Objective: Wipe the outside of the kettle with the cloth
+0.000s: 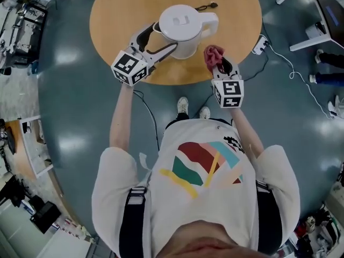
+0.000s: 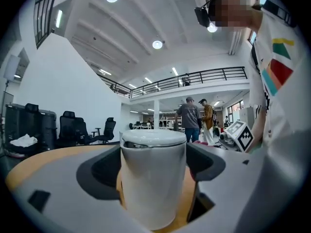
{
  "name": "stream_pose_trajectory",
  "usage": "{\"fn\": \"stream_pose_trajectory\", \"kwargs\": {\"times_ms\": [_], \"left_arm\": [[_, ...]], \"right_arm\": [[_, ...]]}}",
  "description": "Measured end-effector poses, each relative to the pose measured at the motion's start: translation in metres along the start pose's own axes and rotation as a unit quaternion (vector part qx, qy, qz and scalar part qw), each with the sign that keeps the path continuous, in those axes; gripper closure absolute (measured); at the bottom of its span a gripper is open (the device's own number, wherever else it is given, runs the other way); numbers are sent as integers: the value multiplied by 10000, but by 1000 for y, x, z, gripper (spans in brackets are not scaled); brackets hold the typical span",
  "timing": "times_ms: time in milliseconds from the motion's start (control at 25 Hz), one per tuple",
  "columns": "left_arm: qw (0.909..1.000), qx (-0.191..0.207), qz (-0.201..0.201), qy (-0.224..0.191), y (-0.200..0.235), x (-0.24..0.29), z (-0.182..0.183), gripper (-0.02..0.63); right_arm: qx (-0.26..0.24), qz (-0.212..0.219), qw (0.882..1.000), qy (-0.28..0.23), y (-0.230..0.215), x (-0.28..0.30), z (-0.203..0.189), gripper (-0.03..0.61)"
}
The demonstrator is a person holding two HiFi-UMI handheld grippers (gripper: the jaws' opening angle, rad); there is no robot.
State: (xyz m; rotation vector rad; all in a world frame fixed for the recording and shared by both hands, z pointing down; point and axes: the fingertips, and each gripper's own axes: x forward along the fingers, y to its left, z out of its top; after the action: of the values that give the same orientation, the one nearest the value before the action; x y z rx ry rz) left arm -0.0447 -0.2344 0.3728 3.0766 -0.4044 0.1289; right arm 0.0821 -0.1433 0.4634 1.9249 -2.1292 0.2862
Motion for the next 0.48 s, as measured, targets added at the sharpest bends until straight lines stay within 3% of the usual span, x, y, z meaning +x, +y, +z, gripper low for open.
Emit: {"fn": "stream_pose_trajectory", "kwargs": {"times_ms": [200, 480], "left_arm": [[9996, -14, 198, -185, -1, 0, -3, 167], [9991, -44, 408, 59, -10, -2, -4, 167]], "right_arm": [[-41, 68, 10000, 1, 5, 0, 2, 531], [6, 248, 9997, -22, 16, -18, 0, 531]]}}
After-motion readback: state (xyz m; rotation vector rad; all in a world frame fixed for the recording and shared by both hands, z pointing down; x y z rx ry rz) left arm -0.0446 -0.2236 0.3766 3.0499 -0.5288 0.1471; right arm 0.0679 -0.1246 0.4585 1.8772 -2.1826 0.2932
